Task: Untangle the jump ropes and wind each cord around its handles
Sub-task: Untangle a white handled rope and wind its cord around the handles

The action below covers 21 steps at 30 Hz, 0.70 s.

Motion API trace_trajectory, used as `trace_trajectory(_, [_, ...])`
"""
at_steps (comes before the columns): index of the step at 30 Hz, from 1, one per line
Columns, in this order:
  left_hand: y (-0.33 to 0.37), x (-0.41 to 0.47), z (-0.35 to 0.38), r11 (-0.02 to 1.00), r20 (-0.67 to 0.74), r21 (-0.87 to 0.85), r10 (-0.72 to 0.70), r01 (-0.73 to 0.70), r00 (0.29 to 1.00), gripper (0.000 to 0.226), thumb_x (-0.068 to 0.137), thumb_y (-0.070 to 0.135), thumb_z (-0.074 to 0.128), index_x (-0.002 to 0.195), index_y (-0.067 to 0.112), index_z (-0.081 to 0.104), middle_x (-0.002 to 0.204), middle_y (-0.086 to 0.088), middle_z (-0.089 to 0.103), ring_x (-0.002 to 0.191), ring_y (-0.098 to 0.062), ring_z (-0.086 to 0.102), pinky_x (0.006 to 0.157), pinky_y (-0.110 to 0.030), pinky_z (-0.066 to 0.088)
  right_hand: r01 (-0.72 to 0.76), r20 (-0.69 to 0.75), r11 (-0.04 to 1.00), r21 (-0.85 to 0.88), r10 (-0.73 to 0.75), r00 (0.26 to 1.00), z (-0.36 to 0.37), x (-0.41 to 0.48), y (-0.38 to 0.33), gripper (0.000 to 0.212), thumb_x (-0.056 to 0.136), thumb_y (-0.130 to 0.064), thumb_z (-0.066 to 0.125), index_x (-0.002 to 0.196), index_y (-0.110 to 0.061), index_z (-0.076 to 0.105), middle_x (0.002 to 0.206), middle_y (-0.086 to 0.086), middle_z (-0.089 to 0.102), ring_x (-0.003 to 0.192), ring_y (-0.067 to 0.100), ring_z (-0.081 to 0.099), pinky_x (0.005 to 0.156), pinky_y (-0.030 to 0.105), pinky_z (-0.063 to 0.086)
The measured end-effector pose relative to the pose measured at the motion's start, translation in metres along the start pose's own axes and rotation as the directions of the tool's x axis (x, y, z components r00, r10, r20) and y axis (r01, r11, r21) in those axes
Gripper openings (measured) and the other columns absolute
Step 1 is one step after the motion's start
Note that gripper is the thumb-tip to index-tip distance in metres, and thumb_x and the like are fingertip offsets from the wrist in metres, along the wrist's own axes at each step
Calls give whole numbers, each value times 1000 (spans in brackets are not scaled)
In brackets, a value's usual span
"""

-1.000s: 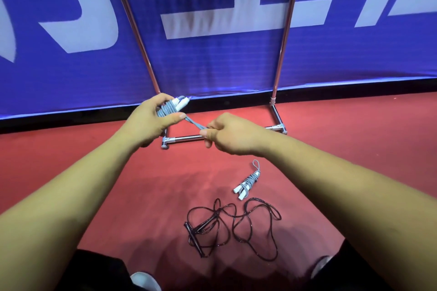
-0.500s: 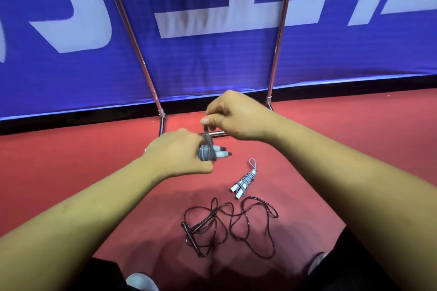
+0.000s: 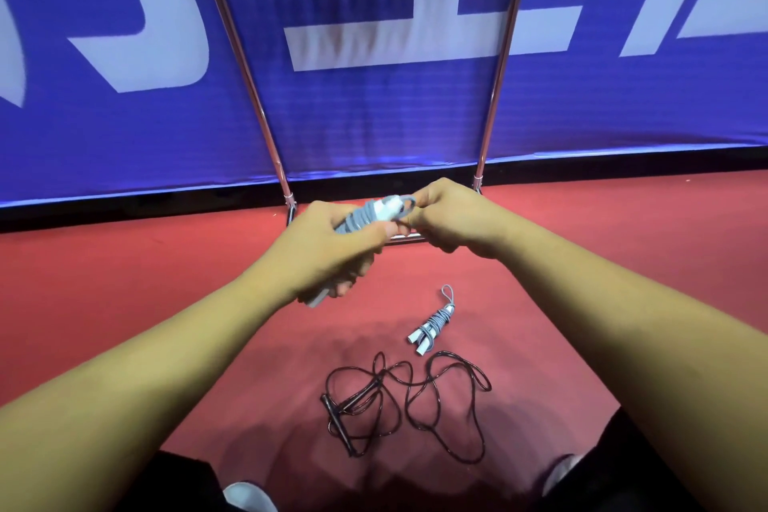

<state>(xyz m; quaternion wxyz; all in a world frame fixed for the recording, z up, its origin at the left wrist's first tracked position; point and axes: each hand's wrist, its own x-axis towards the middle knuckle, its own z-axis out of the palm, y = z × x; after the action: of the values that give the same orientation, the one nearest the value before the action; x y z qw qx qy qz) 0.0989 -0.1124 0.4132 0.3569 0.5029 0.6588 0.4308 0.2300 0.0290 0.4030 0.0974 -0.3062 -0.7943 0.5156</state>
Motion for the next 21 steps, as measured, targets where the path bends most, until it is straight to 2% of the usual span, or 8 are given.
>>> trace_trajectory(2, [-2,6,-4,978,-52,-208,-19,8,998,33,77,41,70,78,12,57,55,-9,54,35,-21,43,41,-24,38,-30,32,998,51,28,999,3,1,0,42,99,-22,53,57,-13,55,48,3,29,42,15,22,47,22,19])
trace_trajectory(5, [-3,13,-9,931,-164,-365,-54,-10,985,24,91,31,66,112,20,61,63,-7,58,42,-23,46,43,-26,41,-35,28,998,53,34,999,9,1,-4,41,102,-27,47,66,-9,49,48,5,31,41,15,25,45,22,21])
trace_trajectory(7, [-2,14,-16,942,-205,-336,-48,-24,978,26,93,31,65,118,27,65,68,-6,59,44,-23,48,45,-27,43,0,25,997,74,-2,1000,12,0,-11,41,103,-30,44,69,-8,40,53,6,30,46,15,24,44,23,21])
trace_trajectory(9, [-3,15,-23,960,-230,-280,-50,-17,972,23,92,30,65,115,23,67,72,-4,60,44,-14,52,44,-27,45,20,42,992,128,-26,999,13,-1,-15,40,104,-28,44,67,-14,34,57,7,29,48,16,23,45,25,21])
trace_trajectory(14, [-12,23,-28,970,-279,-240,-98,30,955,22,89,32,70,110,22,68,73,-1,63,50,-11,56,44,-27,46,87,-109,991,105,-75,991,10,-4,-19,23,95,-21,62,81,-5,54,46,-1,41,41,16,33,46,25,31])
trace_trajectory(17, [-21,28,-30,995,-331,-97,-69,38,941,21,88,30,72,108,23,66,70,0,60,50,-11,52,43,-25,45,139,-87,984,-108,-149,985,10,-9,-24,24,93,-24,64,79,-5,66,52,2,44,46,16,38,47,21,34])
trace_trajectory(19, [-30,30,-33,994,-333,104,-7,45,943,21,86,35,74,104,30,64,67,4,59,46,-12,48,45,-27,43,175,-40,940,-294,-196,980,10,-11,-29,27,96,-28,59,77,-11,68,57,4,51,48,16,43,48,22,36])
trace_trajectory(21, [-38,33,-36,926,-313,375,72,53,947,27,83,45,74,105,37,61,78,10,64,61,-14,56,59,-31,49,217,29,862,-458,-230,973,10,-12,-33,32,100,-27,51,77,-9,66,63,8,57,53,17,47,49,21,34])
